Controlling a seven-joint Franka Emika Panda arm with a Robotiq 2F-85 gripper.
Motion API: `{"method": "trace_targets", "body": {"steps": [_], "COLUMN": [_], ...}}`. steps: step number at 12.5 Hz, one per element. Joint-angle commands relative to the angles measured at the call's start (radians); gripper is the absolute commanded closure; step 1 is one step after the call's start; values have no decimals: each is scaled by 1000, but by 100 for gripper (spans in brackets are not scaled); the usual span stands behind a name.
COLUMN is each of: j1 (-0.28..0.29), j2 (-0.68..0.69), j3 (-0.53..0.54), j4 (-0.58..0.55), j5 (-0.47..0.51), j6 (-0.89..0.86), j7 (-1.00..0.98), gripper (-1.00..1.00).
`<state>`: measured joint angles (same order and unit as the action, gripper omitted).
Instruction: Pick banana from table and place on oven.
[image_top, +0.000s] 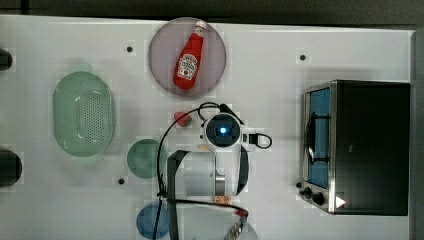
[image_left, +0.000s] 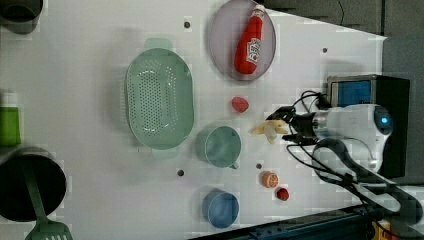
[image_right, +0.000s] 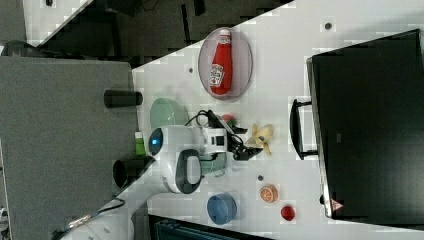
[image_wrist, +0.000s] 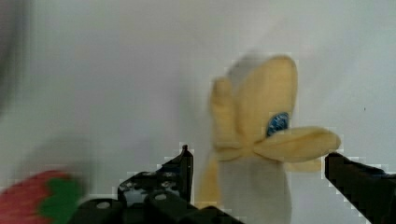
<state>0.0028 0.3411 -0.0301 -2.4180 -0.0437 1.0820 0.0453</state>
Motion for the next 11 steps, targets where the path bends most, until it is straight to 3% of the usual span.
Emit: {"method": "trace_targets", "body": {"steps": [1, 6, 11], "j1": [-20, -20, -20], "j2": [13, 8, -141], "j3": [3, 12, 13], "j4": [-8, -9, -7], "j5": [16, 16, 16], "j6": [32, 37, 25], "j7": [25, 25, 25], "gripper": [-69, 48, 50]}}
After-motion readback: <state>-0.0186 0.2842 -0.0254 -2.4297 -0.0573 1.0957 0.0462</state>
